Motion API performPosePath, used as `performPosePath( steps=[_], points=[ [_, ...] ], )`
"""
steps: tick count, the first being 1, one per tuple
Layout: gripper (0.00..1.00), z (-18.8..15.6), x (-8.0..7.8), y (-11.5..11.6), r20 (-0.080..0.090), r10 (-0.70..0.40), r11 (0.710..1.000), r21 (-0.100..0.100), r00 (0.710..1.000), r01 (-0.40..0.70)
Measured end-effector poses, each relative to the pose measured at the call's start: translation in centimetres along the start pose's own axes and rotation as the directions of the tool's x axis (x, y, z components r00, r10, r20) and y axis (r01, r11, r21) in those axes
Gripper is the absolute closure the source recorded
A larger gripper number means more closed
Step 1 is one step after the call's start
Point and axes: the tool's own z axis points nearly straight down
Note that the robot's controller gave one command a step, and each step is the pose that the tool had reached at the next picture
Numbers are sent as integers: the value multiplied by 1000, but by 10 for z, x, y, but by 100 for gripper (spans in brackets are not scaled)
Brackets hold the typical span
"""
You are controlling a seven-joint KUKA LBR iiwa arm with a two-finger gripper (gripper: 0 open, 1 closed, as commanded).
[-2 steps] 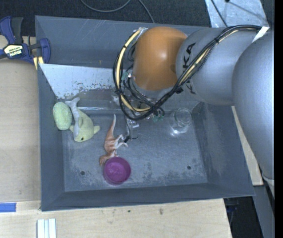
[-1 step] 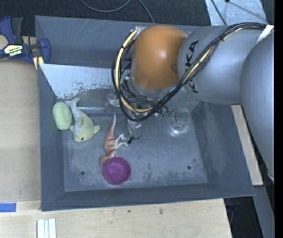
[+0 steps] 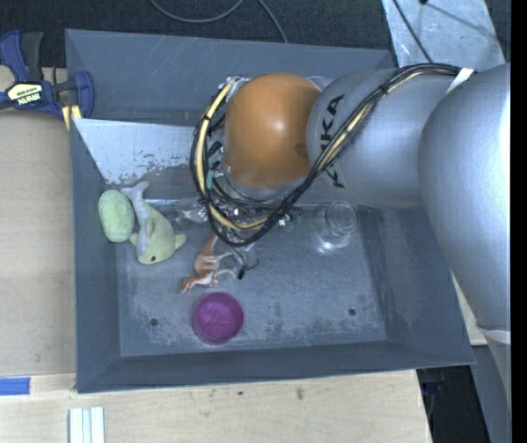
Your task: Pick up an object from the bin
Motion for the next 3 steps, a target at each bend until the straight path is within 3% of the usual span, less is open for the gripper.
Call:
performPosePath(
  steps=[1, 3],
  points=[
    [100, 16, -5, 1, 4, -165, 986, 2, 986, 165],
    [100, 7, -6, 3, 7, -204, 979, 1, 979, 204]
  ],
)
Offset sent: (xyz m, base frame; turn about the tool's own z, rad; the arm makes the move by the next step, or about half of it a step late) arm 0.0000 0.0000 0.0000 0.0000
